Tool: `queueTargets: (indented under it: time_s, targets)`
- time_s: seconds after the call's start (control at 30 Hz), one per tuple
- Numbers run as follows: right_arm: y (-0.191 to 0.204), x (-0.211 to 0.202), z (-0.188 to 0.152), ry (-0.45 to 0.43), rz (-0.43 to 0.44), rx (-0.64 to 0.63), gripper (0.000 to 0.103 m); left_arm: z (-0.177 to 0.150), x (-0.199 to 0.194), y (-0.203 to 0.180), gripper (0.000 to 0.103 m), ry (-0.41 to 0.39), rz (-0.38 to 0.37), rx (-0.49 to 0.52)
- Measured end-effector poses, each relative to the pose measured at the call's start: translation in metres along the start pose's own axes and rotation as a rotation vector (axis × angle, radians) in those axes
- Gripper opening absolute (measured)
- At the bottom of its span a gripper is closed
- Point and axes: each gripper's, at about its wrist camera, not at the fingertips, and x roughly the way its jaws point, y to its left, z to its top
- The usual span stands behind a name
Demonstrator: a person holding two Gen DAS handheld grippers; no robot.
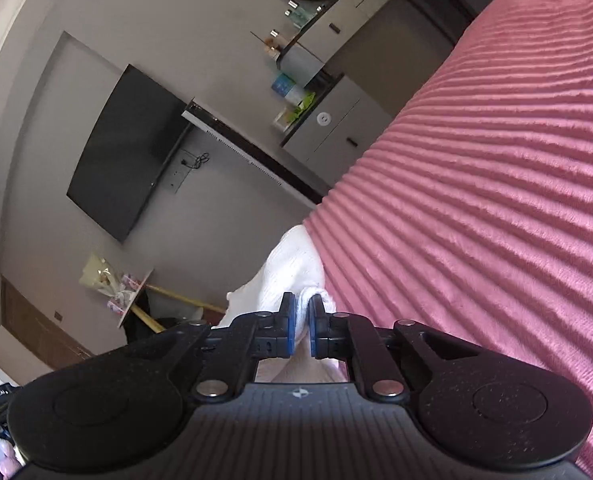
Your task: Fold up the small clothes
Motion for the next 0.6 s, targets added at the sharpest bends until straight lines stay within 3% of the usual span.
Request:
queueTargets:
  time_s: [0.07,0.13,0.23,0.27,0.33,0.4,0.5,0.6]
  targets:
    - [0.0,0.01,0.001,0.093,-0.045,-0.002,0.007,-0.012,0.005,0.009,0.007,0.036,0.01,-0.025]
    - [0.0,0.02,0.0,0.181,-0.072,-0.01,0.008,-0.029,0.019,0.016,0.007,0.15,0.07,-0.03]
    - [0.007,0.018,0.004,0.202,-0.089,-0.035,0.013,-0.058,0.029,0.03,0.01,0.301,0.191,-0.018]
    - [0.009,0.016,0.007,0.203,-0.099,-0.037,0.024,-0.063,0.027,0.034,0.015,0.308,0.216,-0.027]
    - [0.011,0.009,0.012,0.178,-0.121,-0.022,0.034,-0.064,0.019,0.044,0.025,0.3,0.251,-0.057]
    - [0.012,0.001,0.017,0.139,-0.148,-0.011,0.034,-0.056,0.006,0.049,0.043,0.256,0.263,-0.079]
    - [0.019,-0.008,0.013,0.054,-0.107,-0.054,0.035,-0.039,0.0,0.042,0.058,0.19,0.239,-0.074]
    - [0.028,-0.001,0.0,0.064,-0.015,-0.108,0.034,-0.035,0.011,0.029,0.061,0.214,0.172,-0.057]
